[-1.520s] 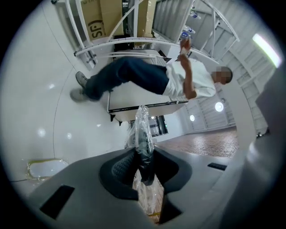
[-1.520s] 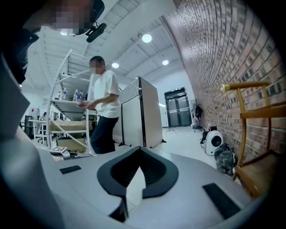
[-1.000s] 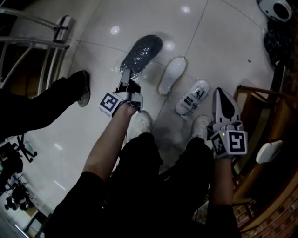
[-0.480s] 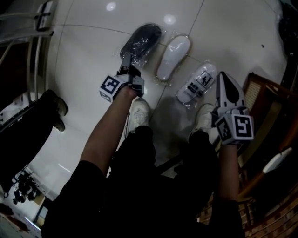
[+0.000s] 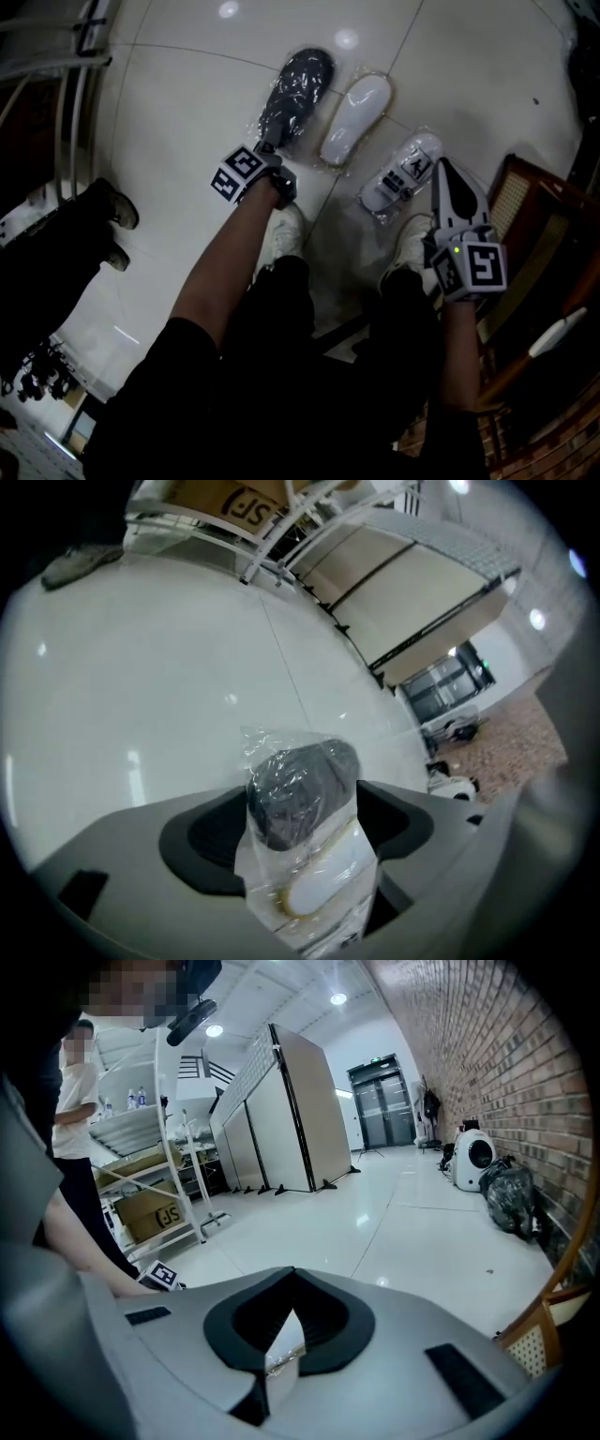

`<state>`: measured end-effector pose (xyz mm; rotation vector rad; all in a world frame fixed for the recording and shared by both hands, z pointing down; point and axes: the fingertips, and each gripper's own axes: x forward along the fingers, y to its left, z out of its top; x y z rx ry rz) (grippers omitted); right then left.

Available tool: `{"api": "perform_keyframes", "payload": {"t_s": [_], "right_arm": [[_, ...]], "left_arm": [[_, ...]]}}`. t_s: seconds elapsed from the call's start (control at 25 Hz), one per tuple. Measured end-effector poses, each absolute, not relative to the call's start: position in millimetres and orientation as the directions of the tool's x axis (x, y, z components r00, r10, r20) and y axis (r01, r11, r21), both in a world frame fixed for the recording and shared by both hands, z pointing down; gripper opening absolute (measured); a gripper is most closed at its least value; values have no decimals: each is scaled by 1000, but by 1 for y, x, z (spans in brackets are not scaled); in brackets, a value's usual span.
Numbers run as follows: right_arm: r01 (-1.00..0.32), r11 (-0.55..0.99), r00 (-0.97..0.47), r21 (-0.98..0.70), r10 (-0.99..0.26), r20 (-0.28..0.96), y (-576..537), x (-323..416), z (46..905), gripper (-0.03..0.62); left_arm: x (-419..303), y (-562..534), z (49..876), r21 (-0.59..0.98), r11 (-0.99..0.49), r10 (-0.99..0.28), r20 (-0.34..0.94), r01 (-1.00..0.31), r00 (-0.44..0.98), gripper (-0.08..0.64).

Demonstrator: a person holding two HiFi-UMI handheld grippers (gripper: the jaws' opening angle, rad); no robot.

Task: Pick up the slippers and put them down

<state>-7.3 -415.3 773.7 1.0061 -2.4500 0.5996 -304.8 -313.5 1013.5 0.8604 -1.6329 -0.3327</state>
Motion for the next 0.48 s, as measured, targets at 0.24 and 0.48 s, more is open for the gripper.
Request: {"api": "perform_keyframes", "payload": {"t_s": [0.24,0.48], "right_arm": [[-724,653,-652,-221,-545,527,-413,-7,769,8],[-745,636,-634,-203,-580,512,-423,-12,755,8]], "left_arm": [[-311,-280,1019,399,737,-516,854,-546,-72,416],[-299,-320,959,410,532,-625,780,-741,-17,414]]}}
